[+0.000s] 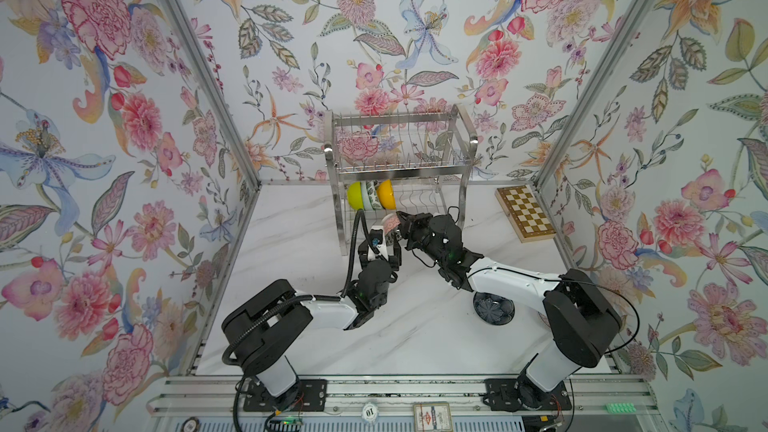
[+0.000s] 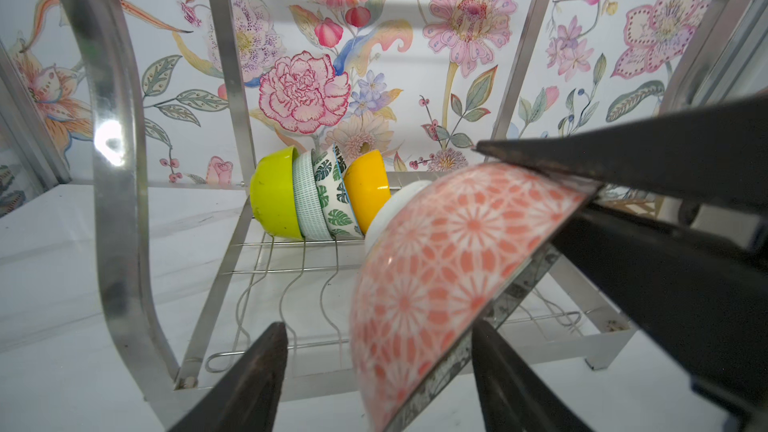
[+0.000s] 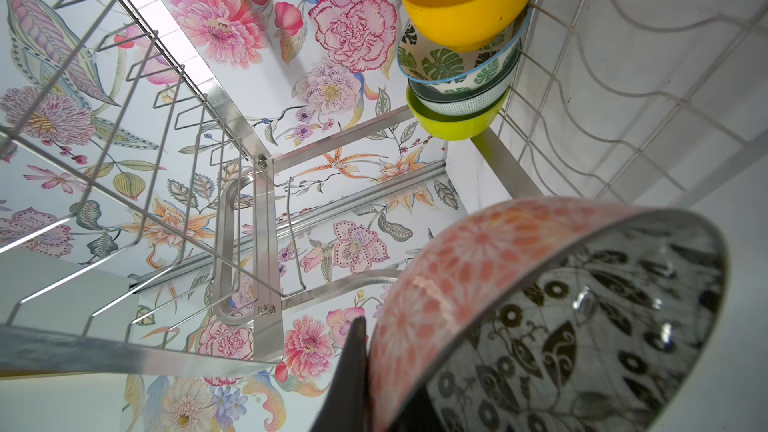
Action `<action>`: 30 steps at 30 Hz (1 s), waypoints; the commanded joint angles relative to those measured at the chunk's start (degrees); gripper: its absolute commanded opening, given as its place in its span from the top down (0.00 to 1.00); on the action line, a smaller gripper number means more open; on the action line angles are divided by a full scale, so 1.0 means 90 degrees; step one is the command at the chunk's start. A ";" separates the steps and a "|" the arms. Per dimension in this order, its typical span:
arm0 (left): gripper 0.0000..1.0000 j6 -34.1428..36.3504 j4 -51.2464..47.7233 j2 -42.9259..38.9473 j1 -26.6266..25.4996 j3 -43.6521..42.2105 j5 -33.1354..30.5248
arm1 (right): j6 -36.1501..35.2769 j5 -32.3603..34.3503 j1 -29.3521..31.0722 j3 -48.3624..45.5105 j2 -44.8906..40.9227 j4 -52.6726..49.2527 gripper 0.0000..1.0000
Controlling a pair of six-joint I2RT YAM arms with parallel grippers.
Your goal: Load the bowls into the dish rack
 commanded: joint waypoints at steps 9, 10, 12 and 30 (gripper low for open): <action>0.01 -0.1361 -0.2407 -0.1520 0.0355 0.0119 0.1879 | -0.2866 -0.0472 -0.0551 -0.0210 -0.0244 0.0680 1.00; 0.01 -0.1514 -0.2618 -0.1582 0.0451 0.0175 0.2108 | -0.3231 -0.0473 -0.0586 -0.0298 -0.0246 0.0974 1.00; 0.01 -0.1727 -0.2843 -0.1680 0.0582 0.0216 0.2357 | -0.3860 -0.0597 -0.0698 -0.0379 -0.0185 0.1308 1.00; 0.01 -0.2409 -0.3129 -0.1771 0.1275 0.0384 0.3215 | -0.6208 -0.2112 -0.1404 0.0426 0.1473 0.2791 1.00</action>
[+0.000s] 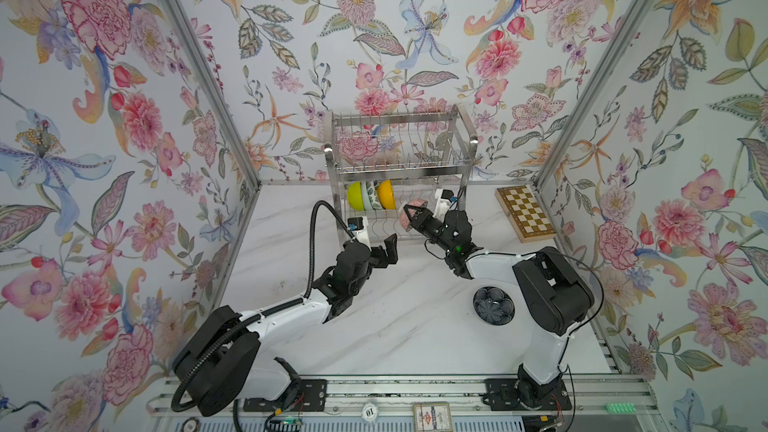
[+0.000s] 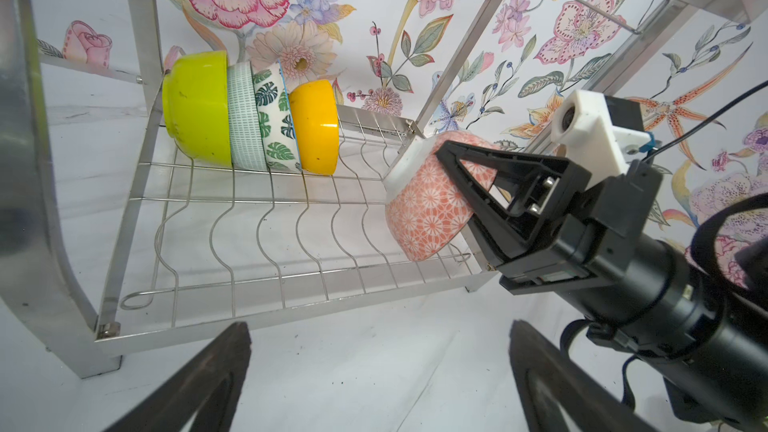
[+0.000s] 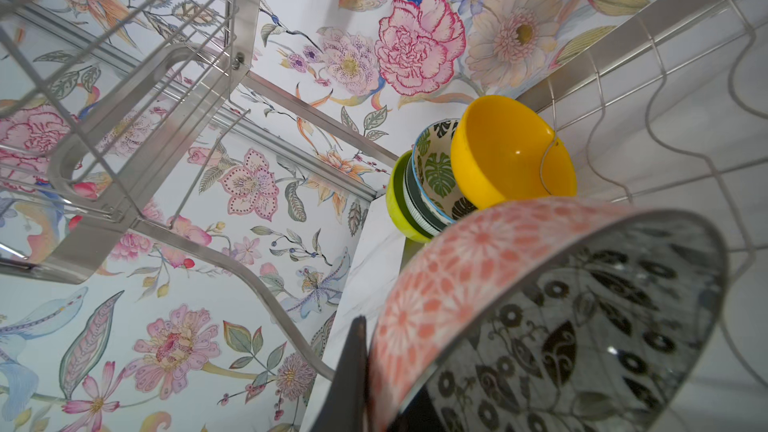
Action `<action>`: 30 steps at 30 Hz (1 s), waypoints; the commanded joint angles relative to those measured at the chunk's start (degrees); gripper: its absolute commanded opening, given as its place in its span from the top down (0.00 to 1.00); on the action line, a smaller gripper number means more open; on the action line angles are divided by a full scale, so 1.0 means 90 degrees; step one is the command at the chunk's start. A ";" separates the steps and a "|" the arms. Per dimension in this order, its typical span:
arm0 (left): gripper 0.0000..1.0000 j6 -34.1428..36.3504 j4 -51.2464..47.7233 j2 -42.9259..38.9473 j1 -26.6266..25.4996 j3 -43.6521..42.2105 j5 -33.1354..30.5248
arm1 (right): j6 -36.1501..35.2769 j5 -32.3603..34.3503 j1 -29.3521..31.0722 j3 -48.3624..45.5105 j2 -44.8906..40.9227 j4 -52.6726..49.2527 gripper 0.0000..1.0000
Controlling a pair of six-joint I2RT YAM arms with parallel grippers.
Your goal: Load the bowls into the dish rack
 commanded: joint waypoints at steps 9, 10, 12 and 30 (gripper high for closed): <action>0.01 -0.0100 -0.0135 0.0410 0.0386 0.0605 0.0392 | -0.0851 -0.0213 -0.0239 0.1095 0.0718 0.0528 1.00; 0.01 -0.0052 -0.0141 0.0481 0.0397 0.0683 0.0385 | -0.0867 -0.0205 -0.0250 0.1182 0.0796 0.0493 1.00; 0.01 0.0087 -0.0158 0.0644 0.0397 0.0834 0.0327 | -0.0888 -0.0226 -0.0270 0.1345 0.0941 0.0495 1.00; 0.01 0.2485 0.0304 0.2144 0.0329 0.1678 -0.0695 | -0.0695 -0.0324 -0.0505 0.2624 0.2044 0.0420 1.00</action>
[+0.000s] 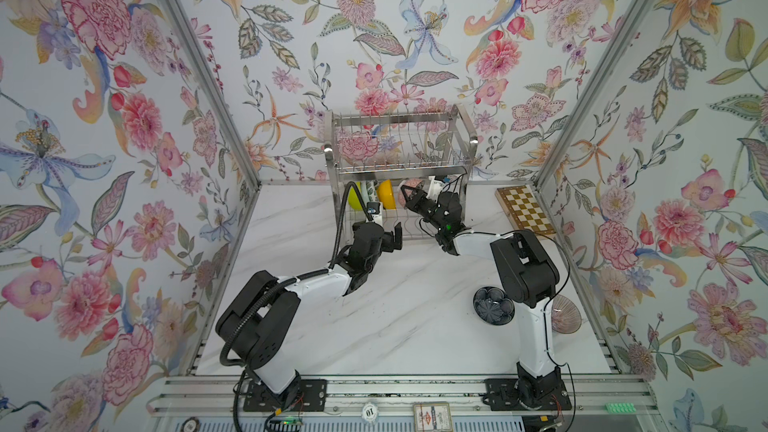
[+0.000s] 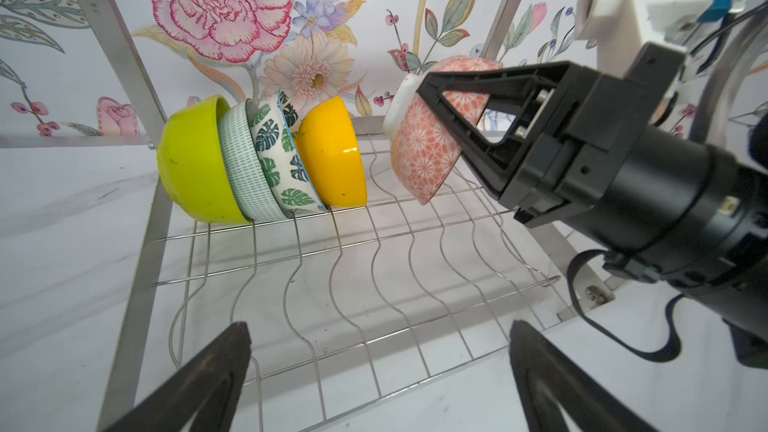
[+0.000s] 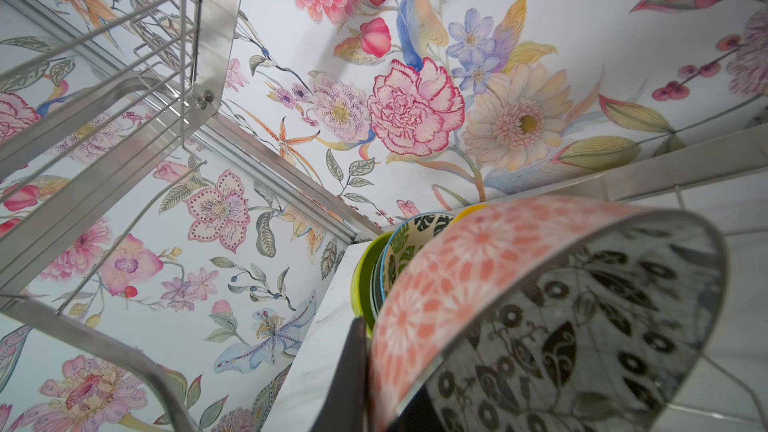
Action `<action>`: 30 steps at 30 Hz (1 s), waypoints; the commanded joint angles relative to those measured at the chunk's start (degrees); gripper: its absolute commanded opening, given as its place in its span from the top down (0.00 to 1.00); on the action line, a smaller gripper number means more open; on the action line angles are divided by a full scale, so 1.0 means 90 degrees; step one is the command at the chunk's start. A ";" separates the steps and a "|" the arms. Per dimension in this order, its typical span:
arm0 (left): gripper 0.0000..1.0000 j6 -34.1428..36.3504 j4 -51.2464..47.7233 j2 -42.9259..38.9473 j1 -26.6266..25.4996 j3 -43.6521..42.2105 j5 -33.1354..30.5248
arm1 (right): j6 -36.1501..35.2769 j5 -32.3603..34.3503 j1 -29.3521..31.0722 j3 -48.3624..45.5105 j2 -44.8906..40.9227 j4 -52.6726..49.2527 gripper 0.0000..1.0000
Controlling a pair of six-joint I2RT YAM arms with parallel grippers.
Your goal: Load the bowls into the dish rack
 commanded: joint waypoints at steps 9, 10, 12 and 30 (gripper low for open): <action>0.01 0.1126 0.0277 0.0520 0.0000 0.0422 -0.0523 | 0.0350 -0.0254 -0.0115 0.0982 0.0841 0.0498 1.00; 0.01 0.1145 0.0286 0.0536 -0.0004 0.0415 -0.0536 | 0.0383 -0.0263 -0.0123 0.1051 0.0901 0.0504 1.00; 0.01 0.1167 0.0293 0.0567 -0.0007 0.0402 -0.0571 | 0.0453 -0.0298 -0.0143 0.1169 0.1039 0.0543 1.00; 0.01 0.1441 0.0328 0.0644 0.0012 0.0336 -0.0674 | 0.0878 -0.0757 -0.0232 0.2344 0.1961 0.0436 1.00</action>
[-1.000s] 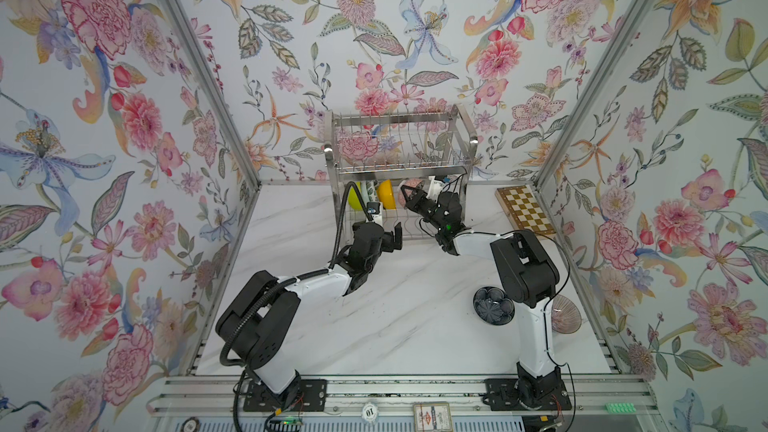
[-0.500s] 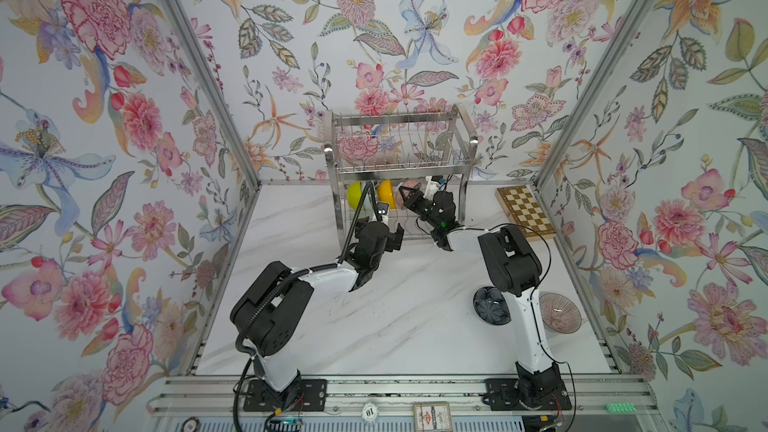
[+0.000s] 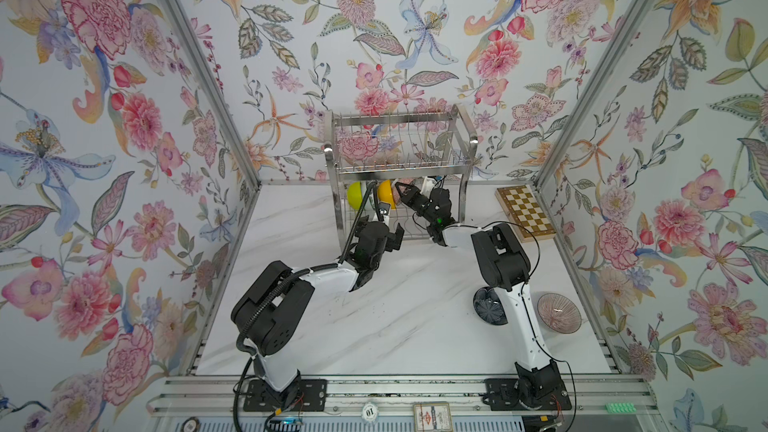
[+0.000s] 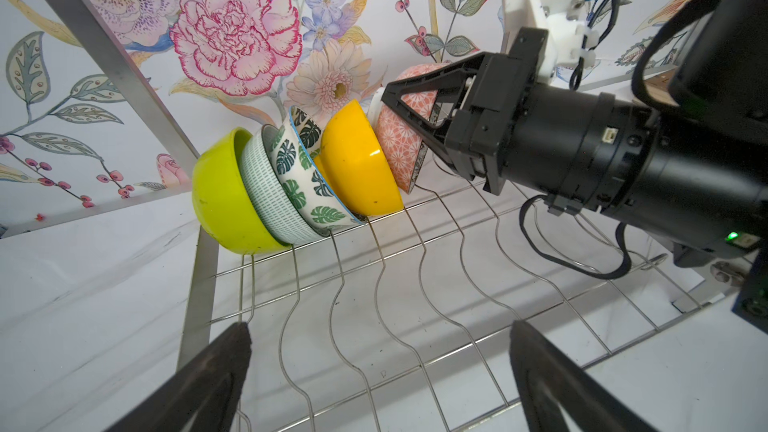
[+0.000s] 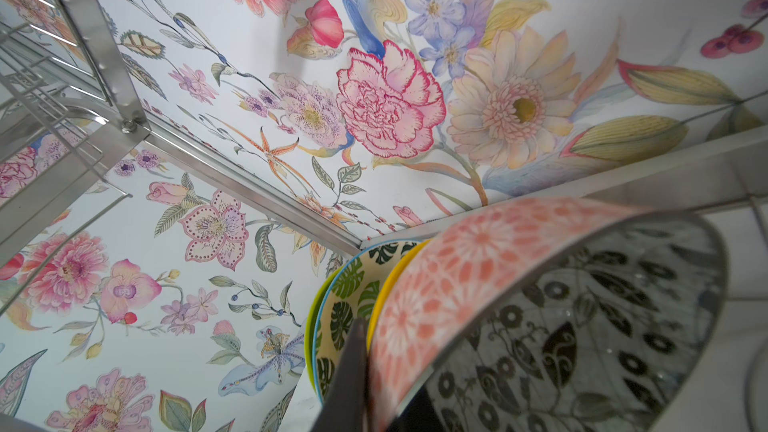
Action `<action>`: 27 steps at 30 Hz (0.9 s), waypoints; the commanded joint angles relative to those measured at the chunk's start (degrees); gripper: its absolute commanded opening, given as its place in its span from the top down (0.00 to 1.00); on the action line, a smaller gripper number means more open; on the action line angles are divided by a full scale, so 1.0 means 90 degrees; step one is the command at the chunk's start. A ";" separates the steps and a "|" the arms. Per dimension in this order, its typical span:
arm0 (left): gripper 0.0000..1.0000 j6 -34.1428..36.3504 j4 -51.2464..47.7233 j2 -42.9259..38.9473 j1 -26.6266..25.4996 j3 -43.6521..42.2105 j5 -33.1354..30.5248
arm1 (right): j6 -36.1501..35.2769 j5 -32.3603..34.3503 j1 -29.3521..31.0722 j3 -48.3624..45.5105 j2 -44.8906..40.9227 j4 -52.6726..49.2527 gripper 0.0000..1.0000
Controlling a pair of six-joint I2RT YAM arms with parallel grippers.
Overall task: Load the bowls into the dish rack
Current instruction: 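Lower the patterned bowl beside the yellow bowl with the right gripper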
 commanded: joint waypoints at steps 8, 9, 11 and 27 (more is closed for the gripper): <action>0.01 0.0143 0.0081 0.0126 0.0015 0.0038 -0.0239 | 0.0165 -0.0397 -0.0042 0.0665 0.0305 0.0125 1.00; 0.01 0.0113 0.0072 0.0126 0.0024 0.0029 -0.0239 | 0.0186 -0.0417 -0.0042 0.0716 0.0332 0.0099 1.00; 0.01 0.0055 0.0051 0.0117 0.0044 0.0019 -0.0230 | 0.0206 -0.0413 -0.0042 0.0765 0.0364 0.0009 1.00; 0.01 -0.0116 -0.0007 0.0038 0.0063 0.0001 -0.0172 | 0.0332 -0.0500 -0.0062 0.0921 0.0482 -0.0398 1.00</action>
